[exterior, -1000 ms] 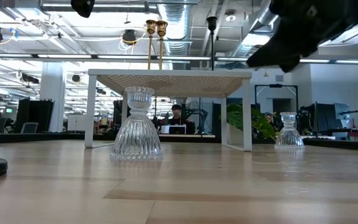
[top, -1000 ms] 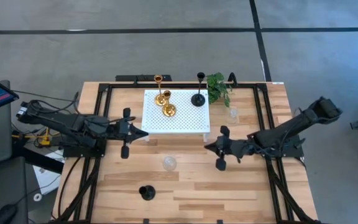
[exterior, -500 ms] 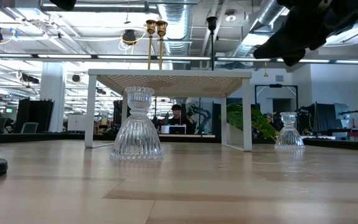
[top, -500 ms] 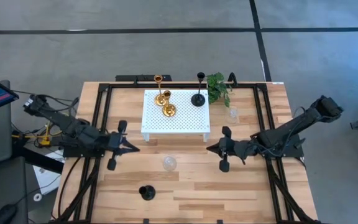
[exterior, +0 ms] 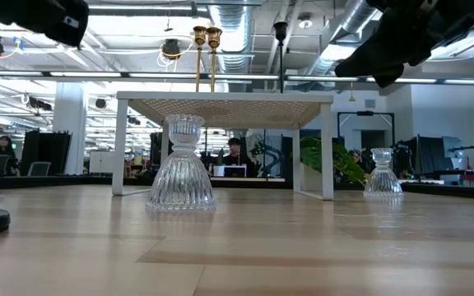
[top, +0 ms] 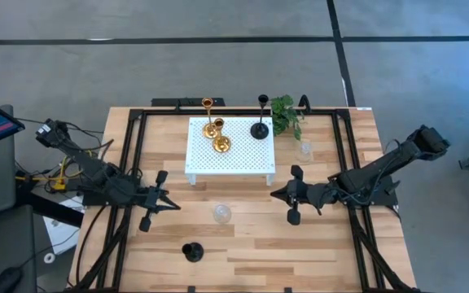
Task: Pick & Place candle stick holders
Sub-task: Put the black candle holder on the shelf
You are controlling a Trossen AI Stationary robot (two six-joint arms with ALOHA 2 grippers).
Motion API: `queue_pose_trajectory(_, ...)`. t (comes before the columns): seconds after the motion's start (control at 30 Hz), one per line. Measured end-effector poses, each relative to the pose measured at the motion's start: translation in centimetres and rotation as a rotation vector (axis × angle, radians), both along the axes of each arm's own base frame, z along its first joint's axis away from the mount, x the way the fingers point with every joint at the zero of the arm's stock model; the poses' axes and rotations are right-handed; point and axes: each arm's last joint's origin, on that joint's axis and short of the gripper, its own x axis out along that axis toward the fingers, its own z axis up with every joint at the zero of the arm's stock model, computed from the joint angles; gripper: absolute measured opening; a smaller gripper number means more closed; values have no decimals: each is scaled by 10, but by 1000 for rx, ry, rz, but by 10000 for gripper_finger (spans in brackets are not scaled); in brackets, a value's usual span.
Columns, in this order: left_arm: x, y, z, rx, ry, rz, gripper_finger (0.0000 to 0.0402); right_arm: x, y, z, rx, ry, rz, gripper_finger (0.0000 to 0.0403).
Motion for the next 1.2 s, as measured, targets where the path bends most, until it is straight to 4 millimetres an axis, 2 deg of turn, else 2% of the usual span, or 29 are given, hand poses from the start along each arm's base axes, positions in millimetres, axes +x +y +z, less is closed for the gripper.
queue_pose_trajectory(0.3,-2,-7,-11,-12,-1,-48,5,0,1,0,1,0,4,0)
queue_pose_trajectory(0.53,-3,-10,-28,-18,17,-71,5,0,1,0,1,0,3,0)
queue_pose_trajectory(1.2,-2,-10,-57,10,45,-57,5,0,0,0,-6,1,5,0)
